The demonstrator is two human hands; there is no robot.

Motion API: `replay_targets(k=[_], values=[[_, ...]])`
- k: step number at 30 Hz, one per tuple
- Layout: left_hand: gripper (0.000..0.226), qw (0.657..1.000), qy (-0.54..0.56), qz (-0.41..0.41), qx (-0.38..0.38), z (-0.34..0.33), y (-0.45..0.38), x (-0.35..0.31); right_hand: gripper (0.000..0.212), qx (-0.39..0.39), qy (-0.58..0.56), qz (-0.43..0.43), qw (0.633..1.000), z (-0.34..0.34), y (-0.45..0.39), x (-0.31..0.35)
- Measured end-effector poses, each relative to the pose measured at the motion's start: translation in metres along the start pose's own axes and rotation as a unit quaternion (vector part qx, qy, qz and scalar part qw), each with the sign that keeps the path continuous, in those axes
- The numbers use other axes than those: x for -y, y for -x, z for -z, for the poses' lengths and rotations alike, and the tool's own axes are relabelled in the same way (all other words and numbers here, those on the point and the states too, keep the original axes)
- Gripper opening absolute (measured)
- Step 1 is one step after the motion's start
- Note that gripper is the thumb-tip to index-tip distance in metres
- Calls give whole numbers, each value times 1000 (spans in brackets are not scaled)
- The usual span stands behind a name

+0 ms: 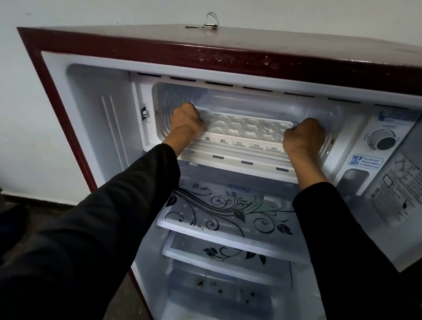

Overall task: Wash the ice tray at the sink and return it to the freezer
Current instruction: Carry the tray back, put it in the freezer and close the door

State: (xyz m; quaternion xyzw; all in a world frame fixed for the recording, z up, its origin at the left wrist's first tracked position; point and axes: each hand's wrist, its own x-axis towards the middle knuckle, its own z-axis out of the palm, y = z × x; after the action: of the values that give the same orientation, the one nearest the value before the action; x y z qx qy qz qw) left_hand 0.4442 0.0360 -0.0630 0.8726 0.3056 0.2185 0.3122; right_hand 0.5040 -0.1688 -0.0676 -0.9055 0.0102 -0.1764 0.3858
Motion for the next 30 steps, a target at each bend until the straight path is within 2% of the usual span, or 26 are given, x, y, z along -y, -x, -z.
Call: replay_targets(k=[9, 13, 16, 22, 26, 30], values=[[32, 1000, -13, 4, 6, -5, -3, 2, 26, -2, 15, -17, 1000, -13, -1, -5], [37, 998, -67, 5, 10, -1, 2, -1, 29, -1, 30, -28, 999, -13, -1, -5], [40, 996, -91, -24, -12, 7, 15, -8, 34, -10, 42, -14, 999, -8, 5, 1], [41, 992, -13, -126, -1, 28, 71, -18, 34, 32, 13, 54, 998, 15, 41, 20], [40, 995, -5, -103, 3, 51, 123, -16, 37, 60, -31, 83, 994, 41, 82, 24], [35, 996, 7, -93, 14, 70, 192, 3, 38, 38, -86, 83, 992, 66, 143, 11]])
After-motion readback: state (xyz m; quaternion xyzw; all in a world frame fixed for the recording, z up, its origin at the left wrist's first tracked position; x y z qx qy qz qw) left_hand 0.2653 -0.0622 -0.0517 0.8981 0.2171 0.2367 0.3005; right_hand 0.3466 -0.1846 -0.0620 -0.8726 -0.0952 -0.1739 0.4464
